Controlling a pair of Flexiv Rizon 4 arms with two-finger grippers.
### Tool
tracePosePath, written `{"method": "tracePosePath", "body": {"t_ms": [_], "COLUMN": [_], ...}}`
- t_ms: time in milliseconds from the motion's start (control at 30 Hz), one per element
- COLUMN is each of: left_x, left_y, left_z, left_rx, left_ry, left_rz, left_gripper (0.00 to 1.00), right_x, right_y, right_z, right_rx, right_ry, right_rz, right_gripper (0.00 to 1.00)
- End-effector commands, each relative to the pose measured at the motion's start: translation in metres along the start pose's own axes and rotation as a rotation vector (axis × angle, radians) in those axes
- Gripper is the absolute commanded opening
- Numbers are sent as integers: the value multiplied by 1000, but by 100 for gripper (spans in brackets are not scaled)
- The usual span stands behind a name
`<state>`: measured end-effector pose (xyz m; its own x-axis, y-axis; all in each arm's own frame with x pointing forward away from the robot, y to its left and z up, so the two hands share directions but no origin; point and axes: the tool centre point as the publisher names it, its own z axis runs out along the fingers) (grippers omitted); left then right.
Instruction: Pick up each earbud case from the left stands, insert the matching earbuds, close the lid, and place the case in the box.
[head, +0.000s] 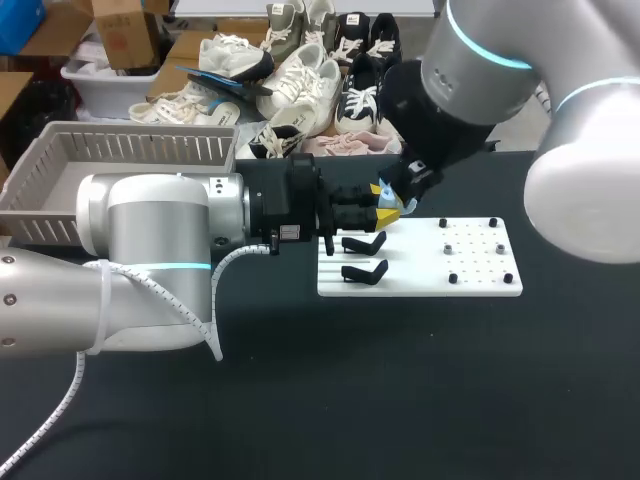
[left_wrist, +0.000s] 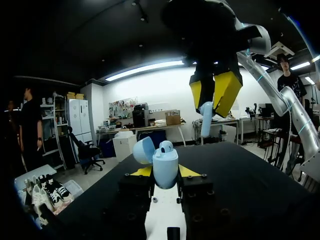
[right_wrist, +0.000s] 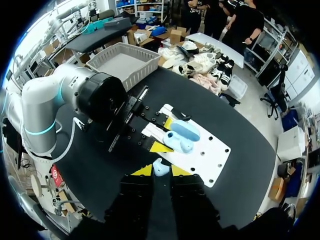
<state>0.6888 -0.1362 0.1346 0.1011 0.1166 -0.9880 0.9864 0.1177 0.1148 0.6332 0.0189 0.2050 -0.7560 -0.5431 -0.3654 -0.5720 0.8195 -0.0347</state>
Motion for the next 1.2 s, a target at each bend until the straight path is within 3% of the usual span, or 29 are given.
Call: {"method": "tracePosePath", "body": {"t_ms": [33, 533, 1200], "left_x": [0, 0, 0], "left_y": [0, 0, 0], "left_z": [0, 0, 0], "left_rx": [-2, -2, -2], "left_ry": [1, 1, 1], "left_rz": [0, 0, 0], "left_gripper": [0, 0, 0], "right_x": [-9, -26, -32], "right_y": [-3, -12, -18], "right_z": [3, 12, 21], "right_rx": [0, -14, -19], "right_ry": [9, 6, 17], "right_rz": [4, 1, -5], "right_gripper": [0, 0, 0]}}
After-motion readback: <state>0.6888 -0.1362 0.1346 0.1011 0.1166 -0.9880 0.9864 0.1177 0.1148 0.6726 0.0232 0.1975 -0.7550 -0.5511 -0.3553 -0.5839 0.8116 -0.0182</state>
